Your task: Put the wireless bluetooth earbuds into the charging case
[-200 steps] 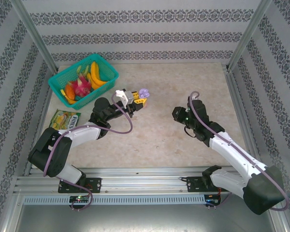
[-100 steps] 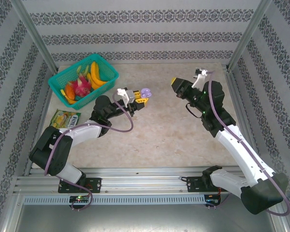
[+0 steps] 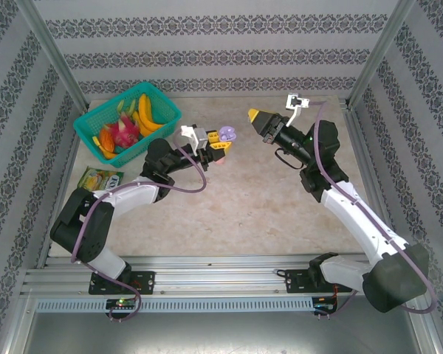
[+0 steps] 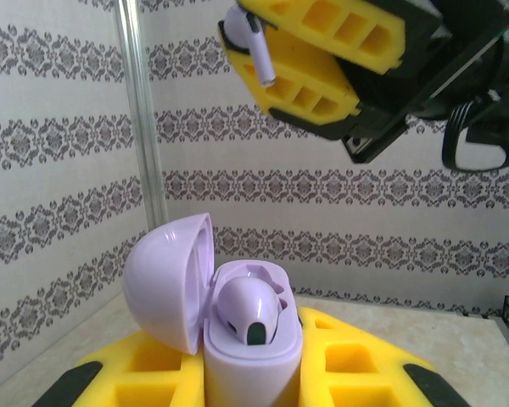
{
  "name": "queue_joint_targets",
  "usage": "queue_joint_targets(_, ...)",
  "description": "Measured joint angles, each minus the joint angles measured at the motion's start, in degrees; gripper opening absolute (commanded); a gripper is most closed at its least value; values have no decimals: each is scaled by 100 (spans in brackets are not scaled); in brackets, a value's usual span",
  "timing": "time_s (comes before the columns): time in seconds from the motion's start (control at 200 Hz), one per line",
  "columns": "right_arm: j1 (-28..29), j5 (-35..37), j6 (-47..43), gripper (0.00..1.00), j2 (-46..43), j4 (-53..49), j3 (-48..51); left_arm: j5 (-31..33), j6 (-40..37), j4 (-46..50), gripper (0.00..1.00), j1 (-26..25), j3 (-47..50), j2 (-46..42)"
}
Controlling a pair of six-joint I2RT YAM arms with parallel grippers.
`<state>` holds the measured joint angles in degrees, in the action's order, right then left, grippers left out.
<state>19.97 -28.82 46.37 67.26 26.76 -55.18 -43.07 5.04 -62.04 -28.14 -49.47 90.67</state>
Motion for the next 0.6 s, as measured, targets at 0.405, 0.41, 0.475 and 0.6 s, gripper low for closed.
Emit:
queue_joint_targets(0.405,146,-216,195,17,297,612,138,20,299,-164,0,-37,-264,227)
queue_joint_targets(0.41,155,-216,195,17,302,614,138,20,299,-164,0,-37,-267,227)
queue_joint_targets(0.475,216,-221,195,17,330,667,151,22,302,-164,0,-37,-286,227)
queue_joint_targets(0.6,291,-236,197,17,385,741,223,22,302,-173,0,-39,-310,227)
